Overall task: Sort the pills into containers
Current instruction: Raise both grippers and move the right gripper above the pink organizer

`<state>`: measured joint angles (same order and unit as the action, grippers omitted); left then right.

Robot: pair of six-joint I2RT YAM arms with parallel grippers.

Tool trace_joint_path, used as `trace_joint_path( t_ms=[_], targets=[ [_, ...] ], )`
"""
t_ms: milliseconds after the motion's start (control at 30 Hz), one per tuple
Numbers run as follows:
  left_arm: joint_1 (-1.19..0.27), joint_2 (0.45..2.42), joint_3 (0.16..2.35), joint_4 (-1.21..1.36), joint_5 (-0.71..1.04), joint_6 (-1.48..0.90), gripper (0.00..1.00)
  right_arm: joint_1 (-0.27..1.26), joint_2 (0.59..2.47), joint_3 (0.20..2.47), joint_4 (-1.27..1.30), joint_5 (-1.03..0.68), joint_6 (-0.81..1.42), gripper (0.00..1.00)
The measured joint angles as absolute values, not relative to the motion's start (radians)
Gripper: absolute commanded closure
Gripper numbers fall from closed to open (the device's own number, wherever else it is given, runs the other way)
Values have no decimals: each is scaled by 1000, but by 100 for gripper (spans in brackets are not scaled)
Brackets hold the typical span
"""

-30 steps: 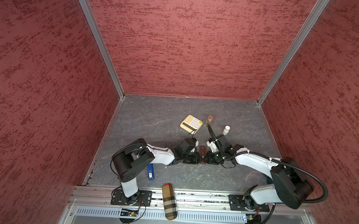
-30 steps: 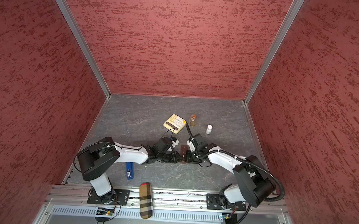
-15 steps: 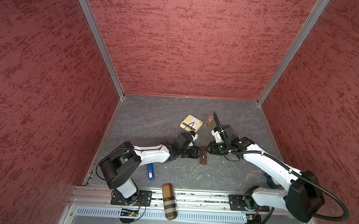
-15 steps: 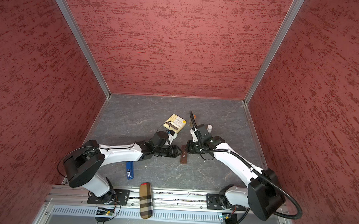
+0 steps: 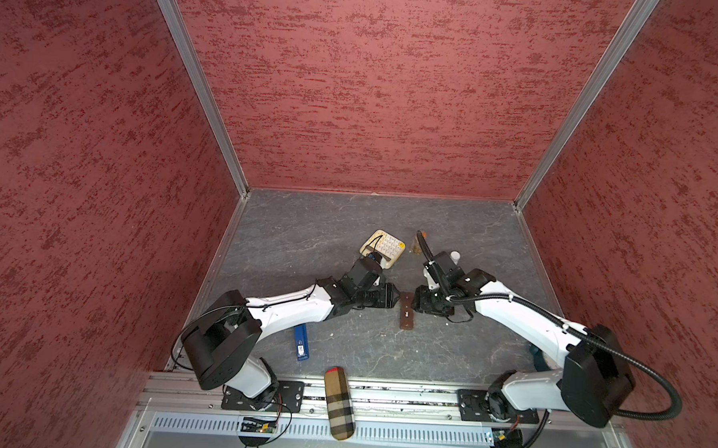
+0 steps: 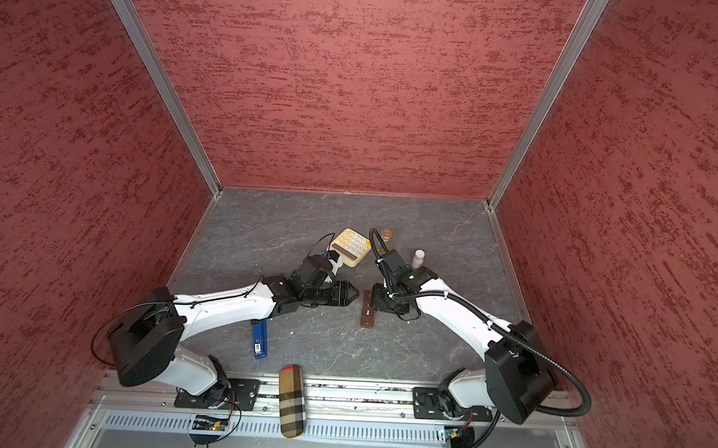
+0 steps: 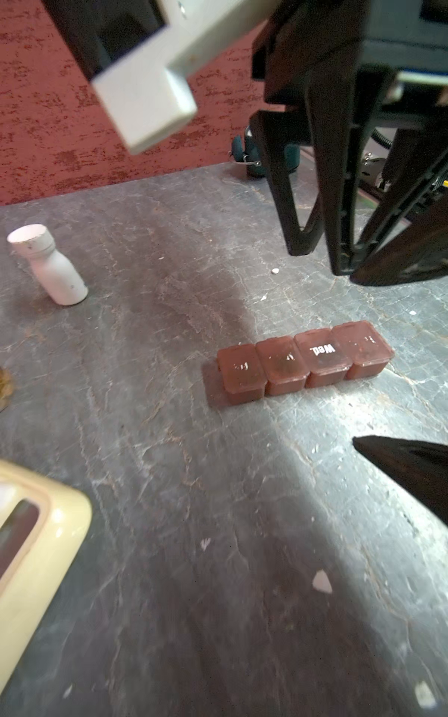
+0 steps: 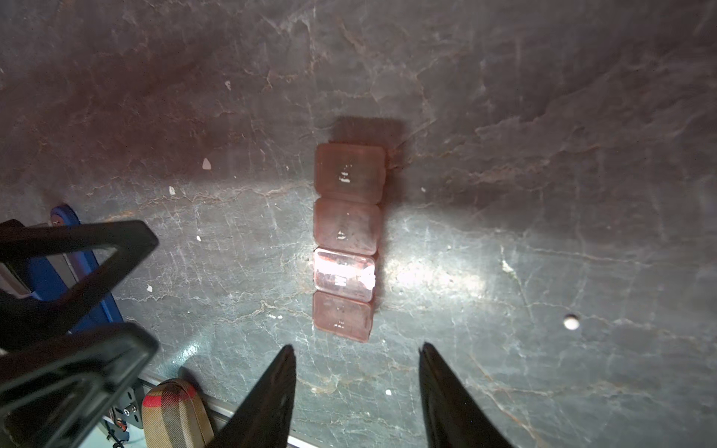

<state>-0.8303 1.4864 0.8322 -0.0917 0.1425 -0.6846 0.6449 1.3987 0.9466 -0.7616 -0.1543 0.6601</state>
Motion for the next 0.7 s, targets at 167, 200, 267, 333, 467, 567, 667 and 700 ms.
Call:
trace_joint_path(
  t_ms=[167,200,267,333,467,567,667,700],
  targets=[
    [-809,1440,767,-96,102,-696,30,713,1496,1016,-791,-113,708,38],
    [-809,1431,752,-96,97,-698,30,727,1522,1031,-795,-103,716,38],
    [-806,1412,723,-96,91,-702,29,749,1571,1058,-805,-88,731,38],
    [-801,1388,692,-96,87,-704,29,767,1620,1084,-820,-70,746,37],
    [-784,1343,644,-93,79,-708,29,786,1681,1126,-858,-35,771,37],
    [-770,1315,619,-89,76,-710,29,786,1710,1154,-881,-8,783,37],
    [-757,1297,601,-83,77,-710,29,786,1731,1172,-897,10,794,37],
    [-753,1294,596,-80,77,-710,29,786,1738,1176,-899,14,796,37]
  ],
)
